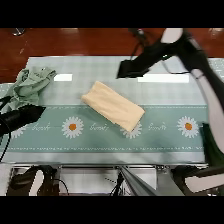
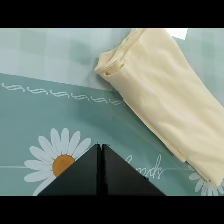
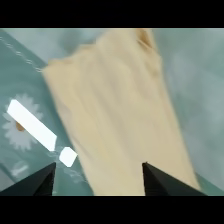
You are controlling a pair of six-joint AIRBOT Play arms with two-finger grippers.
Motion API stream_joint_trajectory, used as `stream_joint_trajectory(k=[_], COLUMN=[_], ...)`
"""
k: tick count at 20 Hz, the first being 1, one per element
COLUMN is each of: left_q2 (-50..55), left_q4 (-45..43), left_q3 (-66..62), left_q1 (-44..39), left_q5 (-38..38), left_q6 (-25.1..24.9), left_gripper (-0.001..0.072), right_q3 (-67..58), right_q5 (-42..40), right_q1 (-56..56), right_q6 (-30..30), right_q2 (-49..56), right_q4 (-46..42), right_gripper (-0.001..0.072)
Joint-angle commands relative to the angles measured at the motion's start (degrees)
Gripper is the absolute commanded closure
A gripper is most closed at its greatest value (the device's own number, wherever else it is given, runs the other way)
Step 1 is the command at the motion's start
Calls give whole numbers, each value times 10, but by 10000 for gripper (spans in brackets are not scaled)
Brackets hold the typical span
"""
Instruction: Fold the shirts.
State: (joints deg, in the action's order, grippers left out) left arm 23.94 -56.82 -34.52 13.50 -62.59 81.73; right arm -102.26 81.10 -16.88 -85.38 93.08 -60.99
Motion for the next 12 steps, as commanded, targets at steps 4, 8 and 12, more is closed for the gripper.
stream_joint_trajectory(k=[4,8,12], left_q2=[0,0,0], left_q4=[0,0,0], left_q3=[1,1,1], left_q1=[0,0,0], left_q5=[0,7,15], left_q6=[0,0,0], left_gripper=[669,669,669], right_q3=[352,735,931], right_q5=[-121,-357,-477], right_q1=[137,152,152], right_q6=[-103,-255,-152], right_q2=[-370,-581,-584], right_q4=[-240,-50,253], right_gripper=[86,86,86])
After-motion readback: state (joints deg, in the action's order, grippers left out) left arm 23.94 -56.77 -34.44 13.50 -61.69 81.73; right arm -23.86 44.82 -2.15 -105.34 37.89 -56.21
